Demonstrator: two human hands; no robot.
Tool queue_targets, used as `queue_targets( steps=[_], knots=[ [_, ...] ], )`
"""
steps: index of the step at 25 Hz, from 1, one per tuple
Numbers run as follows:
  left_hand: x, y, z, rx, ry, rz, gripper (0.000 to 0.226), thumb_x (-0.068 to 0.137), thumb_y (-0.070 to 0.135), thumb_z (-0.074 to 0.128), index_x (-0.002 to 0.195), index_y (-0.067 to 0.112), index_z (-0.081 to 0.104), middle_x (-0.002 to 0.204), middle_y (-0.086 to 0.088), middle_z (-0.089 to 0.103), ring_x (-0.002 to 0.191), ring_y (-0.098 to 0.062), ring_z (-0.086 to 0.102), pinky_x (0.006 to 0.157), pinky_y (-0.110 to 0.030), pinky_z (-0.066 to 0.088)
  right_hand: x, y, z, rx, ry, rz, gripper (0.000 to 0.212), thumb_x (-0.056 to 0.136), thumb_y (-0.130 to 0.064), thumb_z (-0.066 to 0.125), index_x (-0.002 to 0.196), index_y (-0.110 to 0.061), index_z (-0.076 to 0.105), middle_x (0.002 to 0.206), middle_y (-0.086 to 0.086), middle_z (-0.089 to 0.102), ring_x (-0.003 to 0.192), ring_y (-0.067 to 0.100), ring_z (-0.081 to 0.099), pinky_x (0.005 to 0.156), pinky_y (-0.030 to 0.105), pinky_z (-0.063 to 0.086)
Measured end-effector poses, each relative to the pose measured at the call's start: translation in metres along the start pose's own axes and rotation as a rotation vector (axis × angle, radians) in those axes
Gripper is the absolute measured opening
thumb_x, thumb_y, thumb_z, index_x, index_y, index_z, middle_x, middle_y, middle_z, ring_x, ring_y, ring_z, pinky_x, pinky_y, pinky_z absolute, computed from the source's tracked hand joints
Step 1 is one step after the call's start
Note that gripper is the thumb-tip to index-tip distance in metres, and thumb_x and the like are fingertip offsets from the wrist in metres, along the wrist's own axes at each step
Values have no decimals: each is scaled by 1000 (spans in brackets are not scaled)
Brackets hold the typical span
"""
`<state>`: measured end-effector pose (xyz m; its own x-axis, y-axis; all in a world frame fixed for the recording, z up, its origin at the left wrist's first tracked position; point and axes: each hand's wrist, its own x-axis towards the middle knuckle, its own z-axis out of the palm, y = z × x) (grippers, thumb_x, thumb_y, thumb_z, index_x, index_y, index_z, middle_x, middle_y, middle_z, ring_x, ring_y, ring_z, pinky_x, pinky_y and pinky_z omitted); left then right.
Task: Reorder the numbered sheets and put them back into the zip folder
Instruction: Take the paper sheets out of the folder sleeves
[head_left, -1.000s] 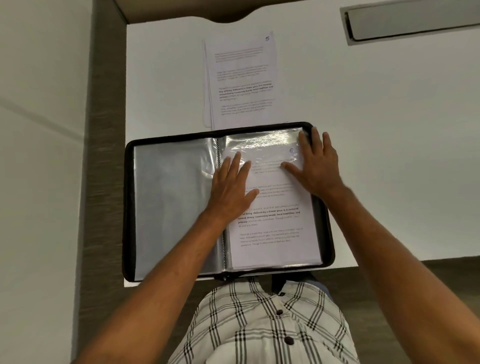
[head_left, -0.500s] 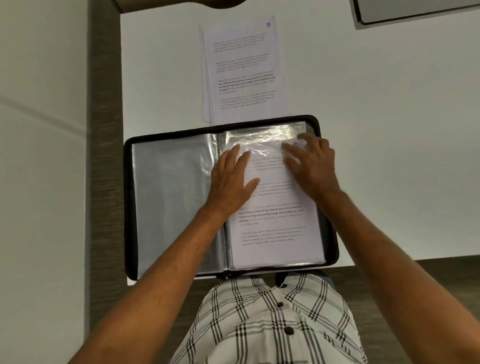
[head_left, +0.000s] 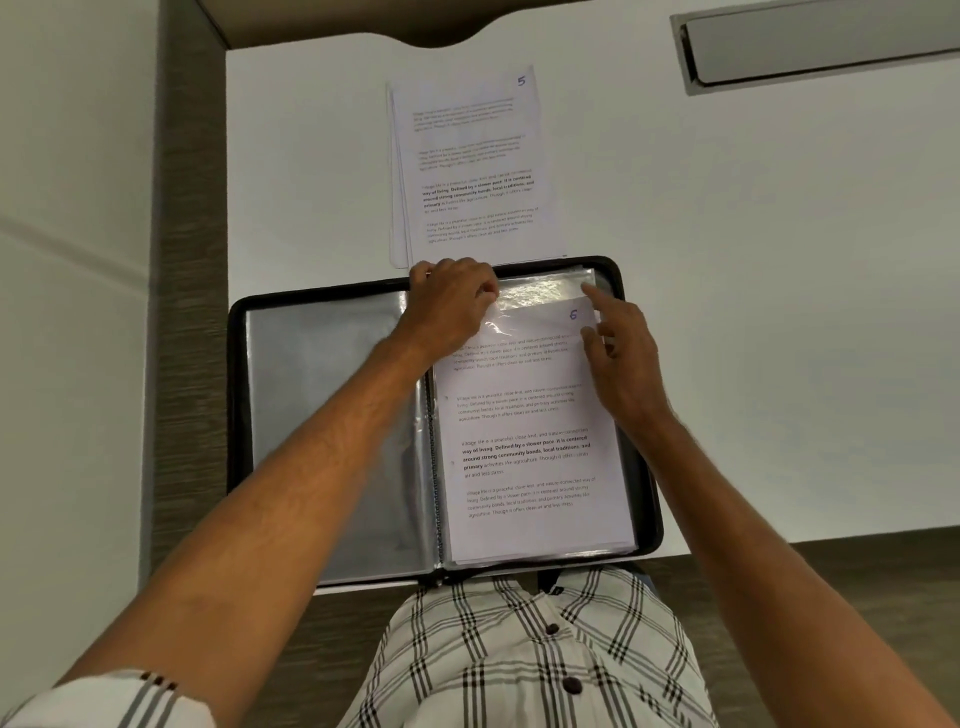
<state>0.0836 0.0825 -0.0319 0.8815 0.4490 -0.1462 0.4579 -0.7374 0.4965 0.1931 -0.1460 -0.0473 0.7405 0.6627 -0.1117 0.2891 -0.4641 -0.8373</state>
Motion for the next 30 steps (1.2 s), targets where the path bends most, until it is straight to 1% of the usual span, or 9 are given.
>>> queue_targets(
  steps=[3, 8, 10, 12, 14, 18, 21, 25, 30],
  knots=[
    [7, -2, -4, -4, -90, 30, 17, 100, 31, 60, 116, 29, 62, 105, 12, 65, 103, -14, 54, 99, -42, 28, -3, -3, -1, 99, 57, 45, 48, 109, -14, 49, 155, -24, 46, 146, 3, 56, 123, 10, 60, 96, 21, 56],
    [23, 4, -15, -33, -84, 15, 17, 100, 27, 53, 97, 26, 70, 90, 13, 68, 94, -10, 55, 92, -37, 23, -7, -9, 0, 200, 141, 195, 44, 108, -13, 49, 151, -24, 49, 124, -10, 67, 106, -1, 65, 85, 11, 53],
    [25, 5, -21, -132, -122, -46, 20, 102, 23, 48, 96, 24, 67, 83, 14, 68, 83, 4, 58, 100, -36, 27, -9, -5, 0, 227, 118, 260, 37, 109, -18, 51, 146, -24, 54, 108, -24, 68, 98, -8, 65, 86, 15, 54],
    [27, 3, -27, -206, -168, -90, 23, 102, 21, 47, 93, 19, 68, 76, 14, 68, 70, 16, 58, 93, -31, 39, -11, -1, 1, 260, 64, 294, 29, 108, -22, 52, 135, -24, 64, 102, -24, 71, 96, -3, 68, 92, 32, 60],
    [29, 2, -31, -276, -210, -130, 29, 103, 22, 46, 90, 14, 71, 72, 9, 71, 61, 10, 62, 73, -25, 46, -13, 0, 2, 310, 37, 316, 24, 108, -23, 51, 124, -24, 69, 110, -14, 75, 101, 10, 73, 94, 47, 62],
    [38, -1, -39, -315, -284, -223, 20, 102, 21, 54, 95, 17, 72, 80, 2, 78, 60, -17, 73, 52, -19, 47, -18, -3, 2, 394, 46, 310, 21, 108, -21, 52, 118, -21, 71, 112, -6, 76, 102, 20, 75, 93, 54, 61],
    [44, -7, -42, -342, -412, -214, 6, 92, 13, 72, 95, 15, 77, 86, -1, 79, 62, -19, 75, 56, -23, 54, -18, -5, 4, 438, 34, 309, 22, 107, -23, 53, 118, -21, 71, 116, -3, 76, 105, 24, 74, 94, 56, 60],
    [48, -2, -38, -256, -569, -124, 19, 86, 15, 81, 104, 19, 78, 90, 4, 74, 71, -11, 67, 66, -24, 55, -20, -8, 6, 468, 66, 291, 20, 108, -20, 55, 118, -18, 72, 117, 1, 76, 105, 24, 74, 94, 51, 61],
    [42, 6, -21, -175, -492, -35, 9, 86, 20, 81, 93, 17, 76, 83, 1, 70, 72, -8, 56, 71, -26, 46, -21, -11, 8, 501, 84, 262, 18, 108, -17, 56, 116, -15, 72, 115, 1, 75, 104, 25, 73, 89, 42, 62]
  ],
)
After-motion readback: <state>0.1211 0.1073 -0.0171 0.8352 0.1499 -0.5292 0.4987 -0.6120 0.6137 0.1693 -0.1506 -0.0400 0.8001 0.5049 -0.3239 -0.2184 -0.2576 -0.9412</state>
